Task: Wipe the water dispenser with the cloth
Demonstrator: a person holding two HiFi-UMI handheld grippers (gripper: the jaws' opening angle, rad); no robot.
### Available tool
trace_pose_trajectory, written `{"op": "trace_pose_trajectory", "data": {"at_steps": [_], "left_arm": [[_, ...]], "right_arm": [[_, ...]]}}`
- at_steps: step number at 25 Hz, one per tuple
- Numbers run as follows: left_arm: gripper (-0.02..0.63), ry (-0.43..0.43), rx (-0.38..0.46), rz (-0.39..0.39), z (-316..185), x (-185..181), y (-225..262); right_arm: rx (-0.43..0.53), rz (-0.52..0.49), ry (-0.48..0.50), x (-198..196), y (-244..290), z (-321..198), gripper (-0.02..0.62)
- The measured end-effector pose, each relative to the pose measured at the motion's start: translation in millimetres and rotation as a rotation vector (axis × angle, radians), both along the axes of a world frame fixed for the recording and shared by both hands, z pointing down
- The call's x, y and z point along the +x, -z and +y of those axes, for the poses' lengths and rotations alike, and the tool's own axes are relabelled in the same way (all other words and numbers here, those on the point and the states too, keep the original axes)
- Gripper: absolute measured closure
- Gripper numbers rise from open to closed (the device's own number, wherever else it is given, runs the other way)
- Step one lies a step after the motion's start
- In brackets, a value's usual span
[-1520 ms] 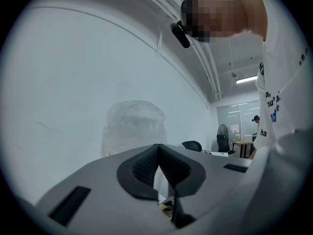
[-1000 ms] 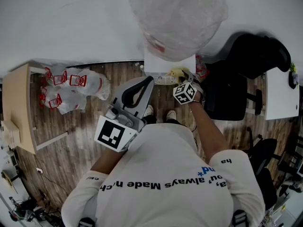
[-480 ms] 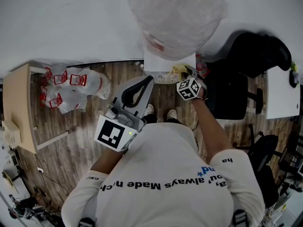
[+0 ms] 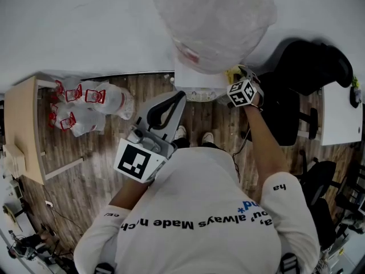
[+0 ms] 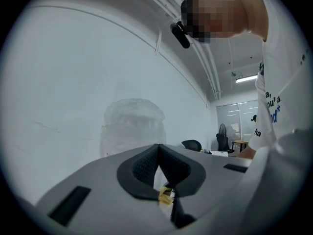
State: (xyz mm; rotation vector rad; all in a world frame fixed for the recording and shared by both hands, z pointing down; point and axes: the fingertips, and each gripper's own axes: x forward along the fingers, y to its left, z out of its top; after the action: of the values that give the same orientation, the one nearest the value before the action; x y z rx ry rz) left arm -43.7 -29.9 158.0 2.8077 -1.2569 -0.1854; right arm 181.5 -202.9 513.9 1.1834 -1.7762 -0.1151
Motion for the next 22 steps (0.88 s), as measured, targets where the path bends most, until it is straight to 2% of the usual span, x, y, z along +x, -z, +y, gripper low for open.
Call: {"op": "trace_pose_trajectory", "data": {"at_steps": [5, 10, 16, 22], "left_arm": [[0.588, 0.011, -0.007, -0.004, -4.9, -3.1, -2.1], [0.588, 0.025, -0.012, -0.007, -12.9, -5.8, -4.1], [0.588, 0.041, -0.016, -0.015, -22.8, -10.7, -4.8], [0.588, 0.050, -0.023, -0.018, -30.1, -11.5, -6.6]], "right_arm": [[0.010, 0.021, 0.015, 17.2, -1.1, -22.7, 0.531], [0.023, 0.054, 0.059, 18.5, -6.0, -44.1, 0.531], [-0.011, 0.080, 0.101, 13.4, -21.4, -58.8, 0.531], [-0.054, 0.061, 0.126, 11.6, -34.9, -63.6, 0.531]]}}
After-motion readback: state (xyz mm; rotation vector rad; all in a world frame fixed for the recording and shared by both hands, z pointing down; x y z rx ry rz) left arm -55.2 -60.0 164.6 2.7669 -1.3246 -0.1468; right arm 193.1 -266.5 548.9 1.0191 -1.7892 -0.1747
